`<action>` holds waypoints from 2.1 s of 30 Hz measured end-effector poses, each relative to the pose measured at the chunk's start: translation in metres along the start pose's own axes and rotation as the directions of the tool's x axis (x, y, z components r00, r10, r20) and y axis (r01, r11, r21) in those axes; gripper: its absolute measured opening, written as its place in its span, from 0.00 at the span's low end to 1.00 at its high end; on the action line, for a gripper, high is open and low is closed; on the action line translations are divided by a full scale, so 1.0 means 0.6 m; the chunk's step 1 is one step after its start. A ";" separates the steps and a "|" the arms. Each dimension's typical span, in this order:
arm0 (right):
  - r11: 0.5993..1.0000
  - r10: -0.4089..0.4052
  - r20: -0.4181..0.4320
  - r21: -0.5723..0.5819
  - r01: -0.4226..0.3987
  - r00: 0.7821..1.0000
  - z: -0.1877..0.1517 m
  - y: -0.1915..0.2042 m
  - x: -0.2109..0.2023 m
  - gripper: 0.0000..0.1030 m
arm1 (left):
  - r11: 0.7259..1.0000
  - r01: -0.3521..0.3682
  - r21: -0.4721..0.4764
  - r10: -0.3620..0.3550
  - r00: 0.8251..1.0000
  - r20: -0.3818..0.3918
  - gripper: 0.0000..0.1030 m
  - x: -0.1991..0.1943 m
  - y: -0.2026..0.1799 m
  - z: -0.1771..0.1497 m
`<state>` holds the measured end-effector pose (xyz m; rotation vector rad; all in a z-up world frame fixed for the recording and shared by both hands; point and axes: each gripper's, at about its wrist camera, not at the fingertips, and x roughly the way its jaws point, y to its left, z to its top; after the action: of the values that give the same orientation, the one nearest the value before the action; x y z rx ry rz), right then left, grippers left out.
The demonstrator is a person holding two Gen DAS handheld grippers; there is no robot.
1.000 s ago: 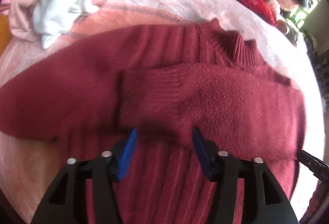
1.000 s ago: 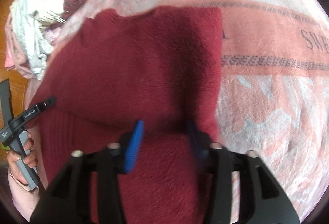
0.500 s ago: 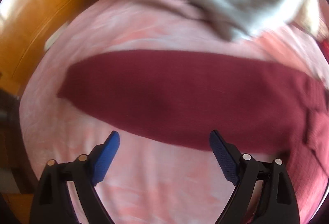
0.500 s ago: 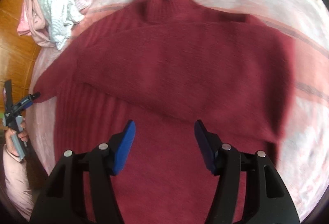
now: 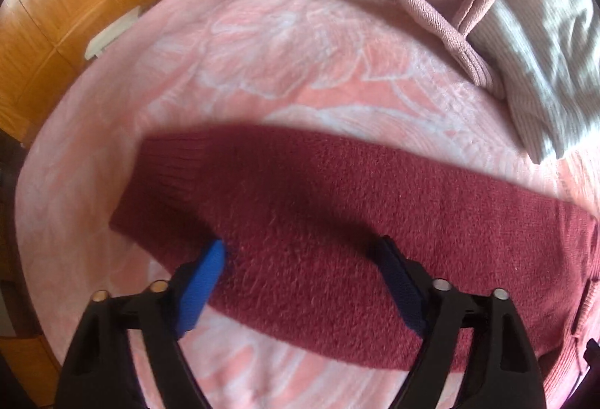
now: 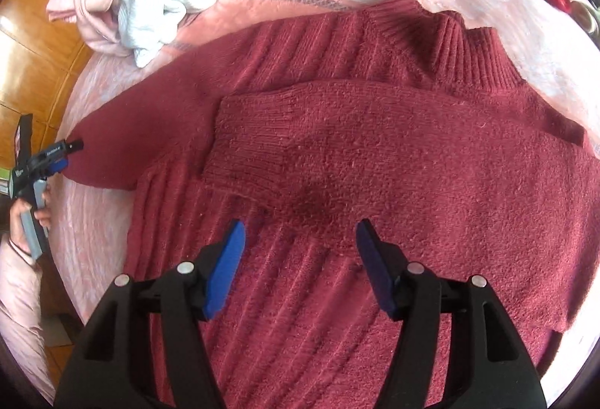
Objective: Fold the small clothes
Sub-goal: 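Move the left tool to the other sleeve cuff and grasp it, then fold that sleeve across the sweater body with the left tool and release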
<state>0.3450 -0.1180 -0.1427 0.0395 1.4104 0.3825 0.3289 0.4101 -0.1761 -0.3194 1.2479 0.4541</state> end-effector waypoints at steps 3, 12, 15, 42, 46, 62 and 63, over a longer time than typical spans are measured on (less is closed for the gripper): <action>1.000 0.004 0.000 0.004 -0.004 1.000 -0.002 -0.003 0.004 0.61 | 1.000 0.016 0.023 -0.017 1.000 0.020 0.49 -0.003 -0.010 0.002; 0.999 -0.011 0.013 0.033 0.011 1.000 -0.028 -0.049 -0.010 0.62 | 0.999 0.021 0.045 -0.025 0.996 0.081 0.08 -0.038 -0.035 -0.014; 0.999 -0.019 0.020 0.048 0.018 1.000 -0.037 -0.070 -0.018 0.63 | 0.996 0.071 0.050 -0.077 0.989 0.128 0.08 -0.070 -0.051 -0.021; 0.992 -0.031 0.062 0.127 0.023 0.998 -0.133 -0.209 -0.074 0.63 | 0.732 0.501 0.462 -0.553 0.833 -0.026 0.08 -0.240 -0.558 -0.219; 0.990 -0.039 0.060 0.138 0.030 0.997 -0.142 -0.227 -0.076 0.63 | 0.706 0.518 0.483 -0.556 0.828 -0.077 0.08 -0.219 -0.608 -0.257; 0.985 0.000 0.062 0.172 -0.010 0.998 -0.126 -0.224 -0.073 0.63 | 0.688 0.611 0.391 -0.596 0.784 -0.177 0.52 -0.199 -0.538 -0.253; 0.985 0.019 0.065 0.170 -0.030 0.998 -0.120 -0.216 -0.075 0.63 | 0.713 0.573 0.405 -0.571 0.809 -0.140 0.53 -0.204 -0.523 -0.243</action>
<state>0.3012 -0.2667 -0.1449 0.2075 1.3787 0.2776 0.3328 0.0498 -0.1055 -0.3095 1.1439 -0.3682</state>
